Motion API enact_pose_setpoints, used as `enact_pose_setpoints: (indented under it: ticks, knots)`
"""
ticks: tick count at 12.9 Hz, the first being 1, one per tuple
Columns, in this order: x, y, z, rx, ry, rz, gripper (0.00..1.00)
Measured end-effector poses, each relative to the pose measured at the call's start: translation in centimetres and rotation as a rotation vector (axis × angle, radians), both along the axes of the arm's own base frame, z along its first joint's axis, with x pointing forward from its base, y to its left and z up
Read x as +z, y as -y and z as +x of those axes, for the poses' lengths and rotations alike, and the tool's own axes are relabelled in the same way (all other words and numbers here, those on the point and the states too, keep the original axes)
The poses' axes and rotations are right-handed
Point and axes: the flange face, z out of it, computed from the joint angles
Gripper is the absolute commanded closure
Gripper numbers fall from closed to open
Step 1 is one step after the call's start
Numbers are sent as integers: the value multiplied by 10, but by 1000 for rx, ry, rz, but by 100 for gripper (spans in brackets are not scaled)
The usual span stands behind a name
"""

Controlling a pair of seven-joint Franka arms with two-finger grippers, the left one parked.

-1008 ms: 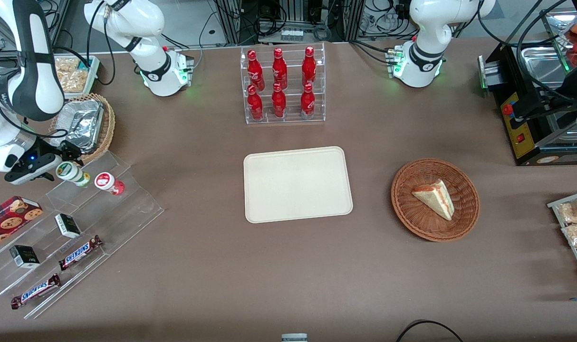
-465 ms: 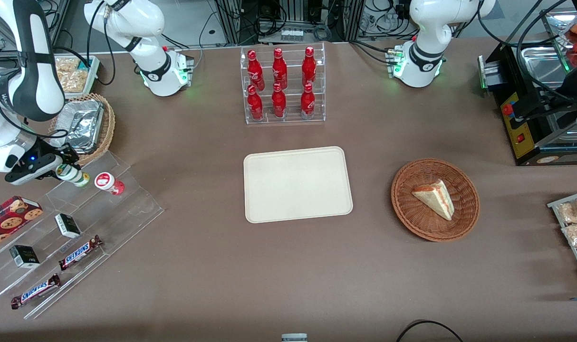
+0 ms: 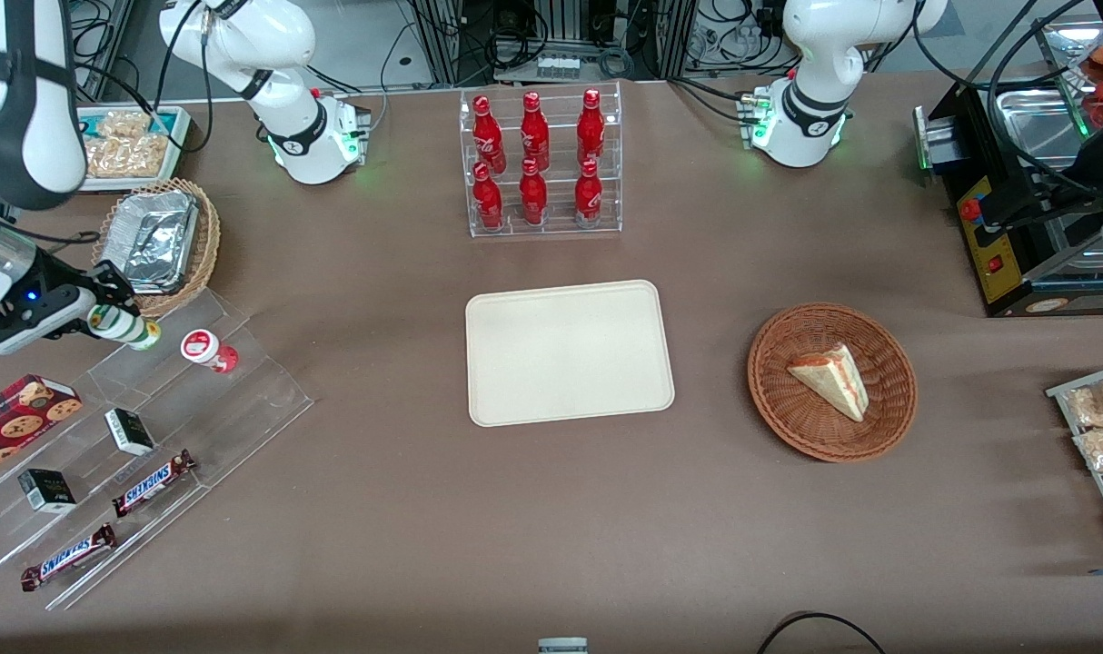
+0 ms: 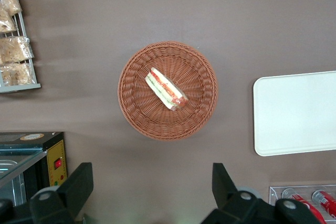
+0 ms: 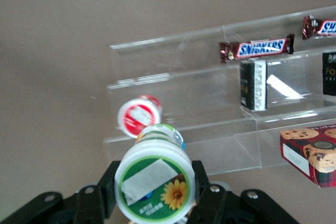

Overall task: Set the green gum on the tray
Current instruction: 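Close the right gripper on the gum tub and lift it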

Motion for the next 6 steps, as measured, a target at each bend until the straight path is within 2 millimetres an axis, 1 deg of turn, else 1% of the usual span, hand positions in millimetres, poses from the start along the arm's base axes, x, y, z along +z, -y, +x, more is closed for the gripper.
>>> enact_pose_setpoints:
  ticks: [1,3,4,5,6]
  knots:
    - [18,-20,5,-18,-11,2,100]
    - [41,-64,12,-67,-19,1,100]
    - [47,-89,15,-96,-20,0,100]
    - [50,-120,16,-131,-22,-2,100]
    - [51,-155,18,-170,-23,-5,100]
